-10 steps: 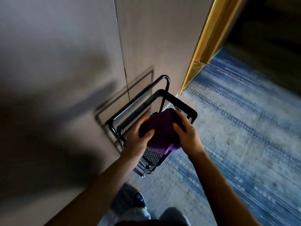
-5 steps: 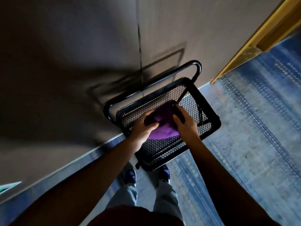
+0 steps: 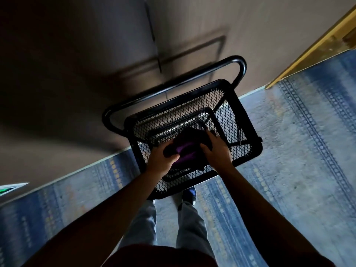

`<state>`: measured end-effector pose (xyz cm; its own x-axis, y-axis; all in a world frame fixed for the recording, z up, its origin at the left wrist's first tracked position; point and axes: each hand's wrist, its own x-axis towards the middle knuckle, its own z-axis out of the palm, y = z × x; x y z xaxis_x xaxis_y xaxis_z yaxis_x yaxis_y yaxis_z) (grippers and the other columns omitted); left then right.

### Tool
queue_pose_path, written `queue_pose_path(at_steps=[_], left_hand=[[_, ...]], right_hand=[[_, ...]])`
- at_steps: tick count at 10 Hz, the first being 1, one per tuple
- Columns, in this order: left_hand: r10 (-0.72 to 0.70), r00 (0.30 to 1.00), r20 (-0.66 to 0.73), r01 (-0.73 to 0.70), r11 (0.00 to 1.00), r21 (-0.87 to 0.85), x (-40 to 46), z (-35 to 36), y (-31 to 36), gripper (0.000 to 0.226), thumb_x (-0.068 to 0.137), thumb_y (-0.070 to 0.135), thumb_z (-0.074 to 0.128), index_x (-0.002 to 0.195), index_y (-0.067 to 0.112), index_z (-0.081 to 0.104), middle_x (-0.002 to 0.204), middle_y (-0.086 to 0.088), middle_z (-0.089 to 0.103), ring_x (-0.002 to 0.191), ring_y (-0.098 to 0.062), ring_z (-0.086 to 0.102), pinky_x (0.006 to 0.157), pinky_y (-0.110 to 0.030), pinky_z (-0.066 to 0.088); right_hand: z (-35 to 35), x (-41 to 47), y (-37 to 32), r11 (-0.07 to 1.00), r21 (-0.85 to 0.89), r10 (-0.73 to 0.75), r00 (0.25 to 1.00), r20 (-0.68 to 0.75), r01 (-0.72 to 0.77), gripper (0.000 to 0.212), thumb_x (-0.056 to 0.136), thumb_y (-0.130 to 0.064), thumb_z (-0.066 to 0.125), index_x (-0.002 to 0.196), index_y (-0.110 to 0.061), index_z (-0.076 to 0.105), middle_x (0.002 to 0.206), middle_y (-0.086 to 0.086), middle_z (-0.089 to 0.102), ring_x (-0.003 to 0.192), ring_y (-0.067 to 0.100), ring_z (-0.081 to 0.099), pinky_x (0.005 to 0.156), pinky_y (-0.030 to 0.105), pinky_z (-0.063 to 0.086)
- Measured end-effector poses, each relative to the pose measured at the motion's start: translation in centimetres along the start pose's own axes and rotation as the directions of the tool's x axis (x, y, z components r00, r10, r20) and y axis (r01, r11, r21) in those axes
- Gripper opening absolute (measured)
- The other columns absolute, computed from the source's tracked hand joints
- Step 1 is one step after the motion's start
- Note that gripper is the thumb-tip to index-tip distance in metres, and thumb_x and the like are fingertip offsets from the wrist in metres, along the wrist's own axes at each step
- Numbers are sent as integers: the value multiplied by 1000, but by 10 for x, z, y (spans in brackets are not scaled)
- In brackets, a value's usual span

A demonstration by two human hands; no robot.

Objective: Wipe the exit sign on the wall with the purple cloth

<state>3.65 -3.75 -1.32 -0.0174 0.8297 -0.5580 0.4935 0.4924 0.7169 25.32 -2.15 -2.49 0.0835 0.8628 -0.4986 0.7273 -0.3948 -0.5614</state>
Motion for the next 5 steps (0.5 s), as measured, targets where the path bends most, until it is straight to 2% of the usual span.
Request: queue_pose_path(at_steps=[1, 2, 3, 4, 5], left_hand=[[-20, 999, -43, 27, 985, 170, 0, 2, -3, 63, 86, 30, 80, 144, 27, 55, 128, -18, 52, 108, -25, 57, 85, -28, 52], [-32, 998, -61, 45, 976, 215, -1, 0, -6, 66, 83, 31, 82, 144, 26, 55, 133, -19, 46, 121, -35, 57, 101, -43, 54], [-17, 998, -56, 30, 971, 238, -8, -7, -5, 66, 83, 31, 82, 143, 25, 55, 142, -17, 44, 130, -33, 52, 105, -40, 49], [52, 993, -108, -33, 985, 169, -17, -19, -6, 63, 84, 29, 82, 141, 26, 56, 149, -13, 39, 133, -31, 50, 103, -39, 50], [143, 974, -174, -115, 981, 158, -29, -33, 0, 60, 86, 28, 81, 141, 29, 56, 150, -9, 38, 133, -26, 48, 105, -37, 47]], right_hand=[[1, -1, 0, 999, -48, 19, 1000, 25, -18, 69, 100, -40, 62, 161, -30, 31, 144, 20, 51, 130, 37, 56, 105, 58, 49], [0, -2, -1, 997, -71, 0, 999, 36, 3, 71, 99, -41, 64, 161, -33, 31, 148, 19, 49, 131, 38, 56, 103, 55, 51], [-5, -5, -3, 998, -66, -3, 999, 33, 6, 73, 97, -42, 66, 160, -36, 29, 149, 19, 48, 131, 38, 55, 103, 57, 51], [-11, -11, -4, 999, -46, -10, 1000, -4, 10, 72, 97, -41, 64, 160, -34, 29, 146, 21, 49, 130, 39, 55, 102, 58, 51], [-21, -14, -9, 994, -96, -63, 995, -72, 56, 71, 96, -41, 64, 159, -29, 32, 145, 18, 49, 130, 37, 53, 101, 54, 51]])
